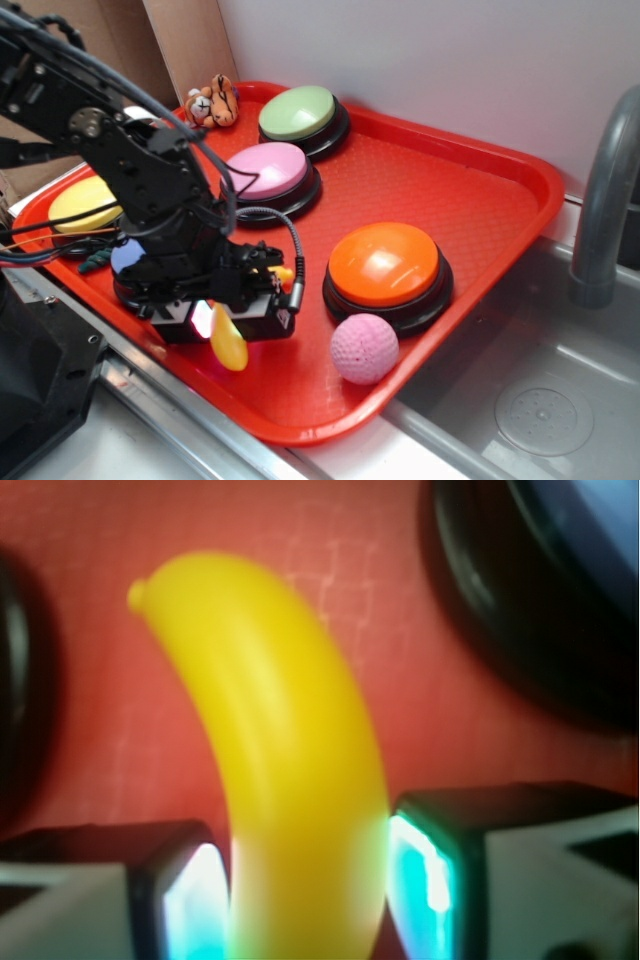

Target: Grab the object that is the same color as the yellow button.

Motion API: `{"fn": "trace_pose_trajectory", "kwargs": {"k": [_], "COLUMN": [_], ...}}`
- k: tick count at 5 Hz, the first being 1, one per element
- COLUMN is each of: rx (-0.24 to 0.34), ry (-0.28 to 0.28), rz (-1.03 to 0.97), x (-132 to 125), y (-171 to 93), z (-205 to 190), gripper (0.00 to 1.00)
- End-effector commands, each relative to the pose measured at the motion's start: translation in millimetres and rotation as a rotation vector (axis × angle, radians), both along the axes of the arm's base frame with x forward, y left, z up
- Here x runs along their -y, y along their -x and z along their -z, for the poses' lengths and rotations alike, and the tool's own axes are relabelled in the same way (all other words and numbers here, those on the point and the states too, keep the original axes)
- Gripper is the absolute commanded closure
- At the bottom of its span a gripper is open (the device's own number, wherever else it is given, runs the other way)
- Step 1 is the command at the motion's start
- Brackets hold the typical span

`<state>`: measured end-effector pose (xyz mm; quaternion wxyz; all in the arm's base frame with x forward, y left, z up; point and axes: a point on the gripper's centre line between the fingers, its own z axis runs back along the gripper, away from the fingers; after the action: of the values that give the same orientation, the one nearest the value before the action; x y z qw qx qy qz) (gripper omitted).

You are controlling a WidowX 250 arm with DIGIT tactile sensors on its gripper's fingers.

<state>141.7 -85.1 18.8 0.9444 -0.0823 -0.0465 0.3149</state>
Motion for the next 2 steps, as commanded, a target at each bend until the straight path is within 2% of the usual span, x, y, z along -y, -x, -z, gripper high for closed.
{"fn": "trace_pose_trajectory", "kwargs": {"k": [1,2], "rx": [0.043,0.034], "ry": [-0.011,-0.059], "rz": [-0.005,0.101], "x": [-6.3,-18.2], "y": [-24.0,-40.6], "z": [-53.9,-90.6], "gripper": [1.0,1.0]}}
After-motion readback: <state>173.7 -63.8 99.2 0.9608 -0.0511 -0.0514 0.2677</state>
